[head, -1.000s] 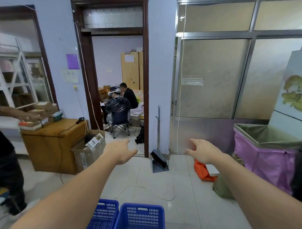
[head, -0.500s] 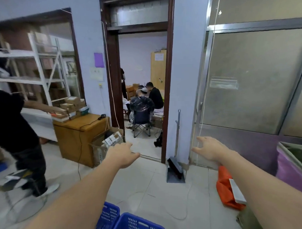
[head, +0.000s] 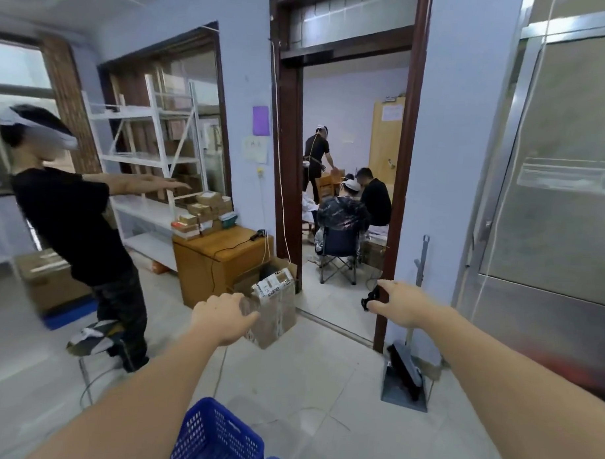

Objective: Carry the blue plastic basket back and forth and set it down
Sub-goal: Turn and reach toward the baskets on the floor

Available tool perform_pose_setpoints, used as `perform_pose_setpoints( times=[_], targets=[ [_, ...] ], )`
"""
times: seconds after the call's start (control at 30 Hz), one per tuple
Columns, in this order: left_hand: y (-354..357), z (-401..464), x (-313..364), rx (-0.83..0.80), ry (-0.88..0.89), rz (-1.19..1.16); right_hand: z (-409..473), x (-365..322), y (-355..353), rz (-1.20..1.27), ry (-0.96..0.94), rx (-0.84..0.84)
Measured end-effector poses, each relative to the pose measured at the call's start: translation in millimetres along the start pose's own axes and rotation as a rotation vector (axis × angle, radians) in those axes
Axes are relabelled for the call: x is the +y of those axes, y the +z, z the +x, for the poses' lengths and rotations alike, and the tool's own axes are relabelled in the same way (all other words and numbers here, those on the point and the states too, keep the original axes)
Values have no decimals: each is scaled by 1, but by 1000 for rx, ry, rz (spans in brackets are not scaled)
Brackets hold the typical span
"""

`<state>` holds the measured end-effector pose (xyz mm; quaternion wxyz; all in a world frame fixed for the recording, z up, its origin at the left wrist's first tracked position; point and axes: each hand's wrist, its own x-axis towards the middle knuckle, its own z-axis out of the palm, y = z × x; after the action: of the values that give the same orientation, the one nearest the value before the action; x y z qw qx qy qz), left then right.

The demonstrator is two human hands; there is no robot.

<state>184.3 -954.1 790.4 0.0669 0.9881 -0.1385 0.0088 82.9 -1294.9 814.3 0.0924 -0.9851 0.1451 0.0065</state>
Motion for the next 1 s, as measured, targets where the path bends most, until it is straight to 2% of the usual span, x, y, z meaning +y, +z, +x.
perform_pose_setpoints(
  times=[0.23,0.4,0.57,0.8,1.0],
  targets=[
    [6,37,-48,-11,-208,-37,97,-34,17,-50,-123,-66],
    [41,37,-101,-44,-427,-54,168,-69,58,-63,-240,-110],
    [84,4,-126,-77,-650,-72,228,-99,128,-105,-358,-277],
    [164,-52,-146,-218,-933,-129,269,-133,239,-122,-473,-485],
    [270,-99,-162,-346,-1128,-270,272,-127,351,-139,-463,-635]
  ],
)
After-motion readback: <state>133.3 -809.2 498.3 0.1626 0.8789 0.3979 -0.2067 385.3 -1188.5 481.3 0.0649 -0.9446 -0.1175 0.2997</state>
